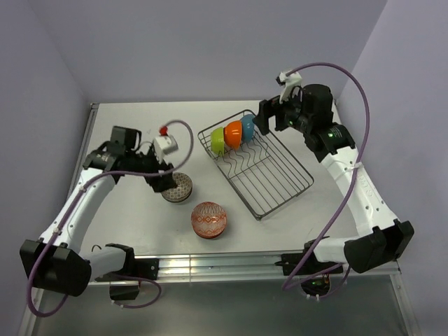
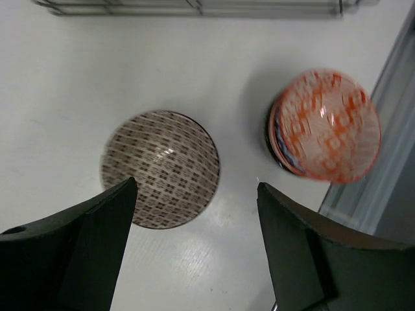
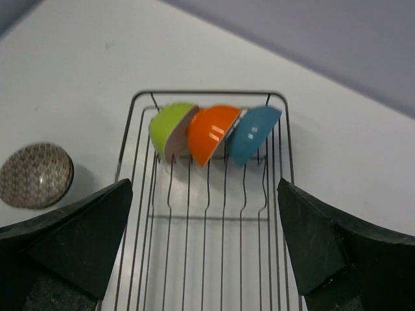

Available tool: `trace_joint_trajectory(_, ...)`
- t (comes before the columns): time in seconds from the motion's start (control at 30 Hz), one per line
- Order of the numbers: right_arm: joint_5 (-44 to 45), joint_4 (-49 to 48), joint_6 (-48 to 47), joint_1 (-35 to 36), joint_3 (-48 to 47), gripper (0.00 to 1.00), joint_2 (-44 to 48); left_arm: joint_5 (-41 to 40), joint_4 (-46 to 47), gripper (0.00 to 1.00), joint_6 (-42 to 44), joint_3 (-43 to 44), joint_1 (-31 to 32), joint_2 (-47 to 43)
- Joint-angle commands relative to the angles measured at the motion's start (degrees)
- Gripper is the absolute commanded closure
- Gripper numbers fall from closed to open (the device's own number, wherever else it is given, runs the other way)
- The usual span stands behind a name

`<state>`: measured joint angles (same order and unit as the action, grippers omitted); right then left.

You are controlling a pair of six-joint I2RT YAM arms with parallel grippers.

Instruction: Load the bowls into the dish rack

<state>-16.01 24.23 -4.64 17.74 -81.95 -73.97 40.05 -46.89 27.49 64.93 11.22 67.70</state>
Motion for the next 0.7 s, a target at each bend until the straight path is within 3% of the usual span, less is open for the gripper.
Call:
trace_joint_trajectory(0.0,-9.7,6.6,-3.7,-2.5,2.2,0.0,1.6,0.2,-6.7,0.21,19.1,-6.1,3.7,-1.9)
trace_joint_trajectory(0.13,-17.7,11.8,-3.6,-9.4,3.5,0.0,1.6,1.4,-6.8,0.24,31.1,-9.2,4.0,-1.2)
trace_joint_trajectory(0.27,-21.9,14.4,-2.4,-14.6,4.9,0.0,0.2,-2.3,-5.4,0.3,40.1,-11.0,5.5,1.5)
trace_joint_trajectory(0.47,-23.1,14.3,-0.8,-16.9,7.5,0.0,-0.2,-4.9,-7.1,0.37,47.6,-10.1,6.0,7.8)
trace_joint_trajectory(0.67,-23.6,13.5,0.2,-17.1,8.2,0.0,-1.3,-6.8,-5.2,0.44,49.4,-10.6,7.0,11.5)
